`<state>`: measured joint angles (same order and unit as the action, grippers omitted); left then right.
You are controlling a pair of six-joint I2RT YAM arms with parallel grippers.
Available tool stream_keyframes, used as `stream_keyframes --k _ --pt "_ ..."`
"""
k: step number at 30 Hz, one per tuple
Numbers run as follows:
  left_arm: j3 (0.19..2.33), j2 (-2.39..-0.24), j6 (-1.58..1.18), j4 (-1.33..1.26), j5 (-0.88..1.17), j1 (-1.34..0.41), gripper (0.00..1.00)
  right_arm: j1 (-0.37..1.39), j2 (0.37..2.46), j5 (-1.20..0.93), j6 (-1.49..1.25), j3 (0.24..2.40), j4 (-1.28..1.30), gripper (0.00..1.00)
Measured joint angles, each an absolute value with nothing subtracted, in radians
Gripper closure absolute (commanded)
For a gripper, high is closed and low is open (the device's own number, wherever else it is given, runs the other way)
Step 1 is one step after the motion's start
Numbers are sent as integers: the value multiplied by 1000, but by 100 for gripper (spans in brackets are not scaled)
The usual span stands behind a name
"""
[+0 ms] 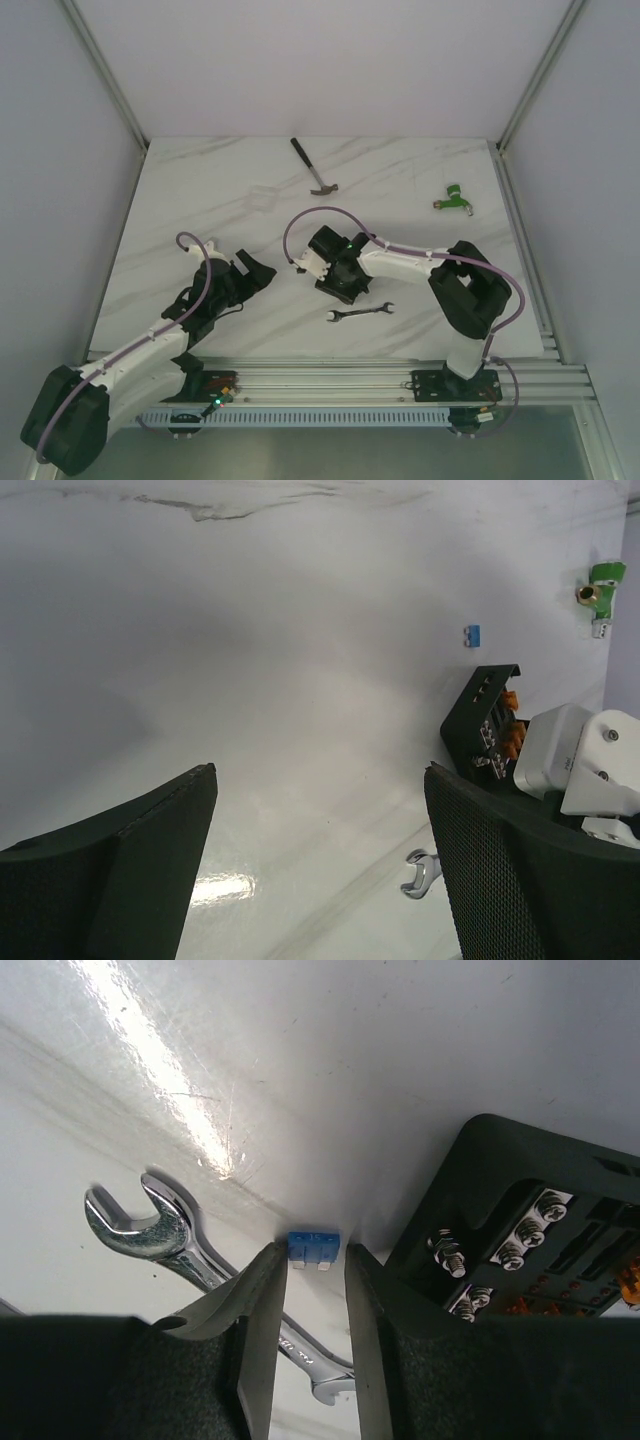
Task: Snap on the fuse box
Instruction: Pick up the fuse from the center of the board.
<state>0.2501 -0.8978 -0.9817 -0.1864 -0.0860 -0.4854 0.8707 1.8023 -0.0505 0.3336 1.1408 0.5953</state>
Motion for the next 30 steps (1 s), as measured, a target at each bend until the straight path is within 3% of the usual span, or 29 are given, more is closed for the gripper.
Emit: stream_keyframes --k 16,30 --pt "249 -894 -977 -186 -70 -485 7 877 1828 -37 315 1167 616 67" --pt "248 -894 -956 -209 -17 -485 14 877 1826 -29 224 1176 564 81"
